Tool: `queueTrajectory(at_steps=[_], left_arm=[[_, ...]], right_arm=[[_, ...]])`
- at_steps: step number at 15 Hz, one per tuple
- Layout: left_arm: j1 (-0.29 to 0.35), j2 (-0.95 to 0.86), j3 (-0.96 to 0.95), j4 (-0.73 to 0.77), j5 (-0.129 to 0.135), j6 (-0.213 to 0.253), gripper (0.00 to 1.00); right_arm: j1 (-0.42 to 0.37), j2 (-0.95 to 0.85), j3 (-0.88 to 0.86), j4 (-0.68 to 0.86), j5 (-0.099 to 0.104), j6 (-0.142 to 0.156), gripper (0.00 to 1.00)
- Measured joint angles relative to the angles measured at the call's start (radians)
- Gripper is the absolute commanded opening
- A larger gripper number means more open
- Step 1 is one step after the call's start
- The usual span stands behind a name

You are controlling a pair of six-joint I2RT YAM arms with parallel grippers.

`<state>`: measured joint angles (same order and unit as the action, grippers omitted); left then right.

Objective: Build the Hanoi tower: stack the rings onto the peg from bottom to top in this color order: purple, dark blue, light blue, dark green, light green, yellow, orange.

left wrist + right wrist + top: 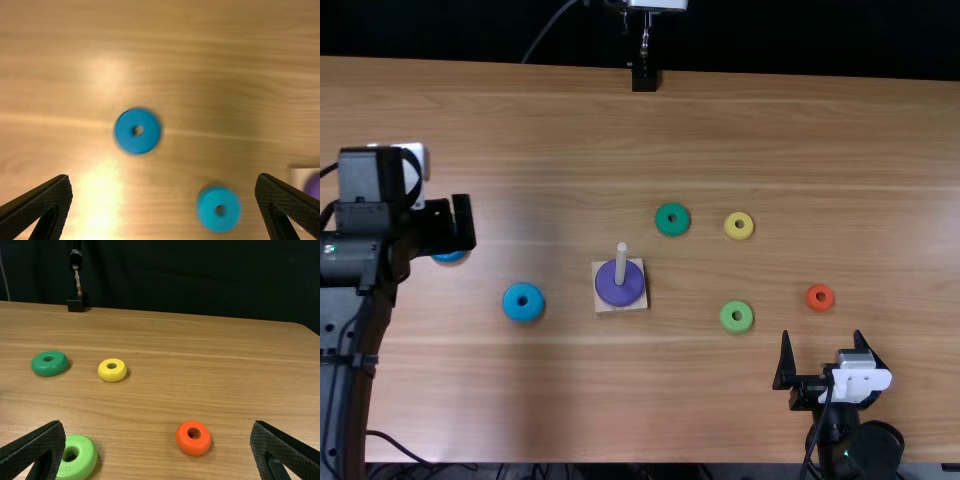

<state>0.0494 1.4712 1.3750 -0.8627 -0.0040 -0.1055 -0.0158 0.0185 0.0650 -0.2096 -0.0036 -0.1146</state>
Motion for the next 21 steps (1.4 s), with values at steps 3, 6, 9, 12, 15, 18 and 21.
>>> queueTrajectory(at_steps=[3,6,9,12,15,18,21], left_arm=[[0.024,-0.001,-0.035,-0.012,-0.002,0.003,1.00],[0.023,0.106,-0.035,-0.060,0.000,0.101,1.00],[0.023,0.232,-0.035,-0.063,-0.004,0.208,1.00],[0.023,0.322,-0.013,-0.064,-0.013,0.245,1.00],[0.023,0.418,0.042,-0.058,-0.015,0.260,1.00],[0.023,0.496,0.118,-0.050,-0.015,0.261,1.00],[0.023,0.543,0.137,-0.048,-0.015,0.262,1.00]], right_arm=[[0.000,0.000,0.000,0.000,0.000,0.000,1.00],[0.000,0.000,0.000,0.000,0.000,0.000,1.00],[0.000,0.000,0.000,0.000,0.000,0.000,1.00],[0.000,0.000,0.000,0.000,0.000,0.000,1.00],[0.000,0.000,0.000,0.000,0.000,0.000,1.00],[0.000,0.000,0.000,0.000,0.000,0.000,1.00],[0.000,0.000,0.000,0.000,0.000,0.000,1.00]])
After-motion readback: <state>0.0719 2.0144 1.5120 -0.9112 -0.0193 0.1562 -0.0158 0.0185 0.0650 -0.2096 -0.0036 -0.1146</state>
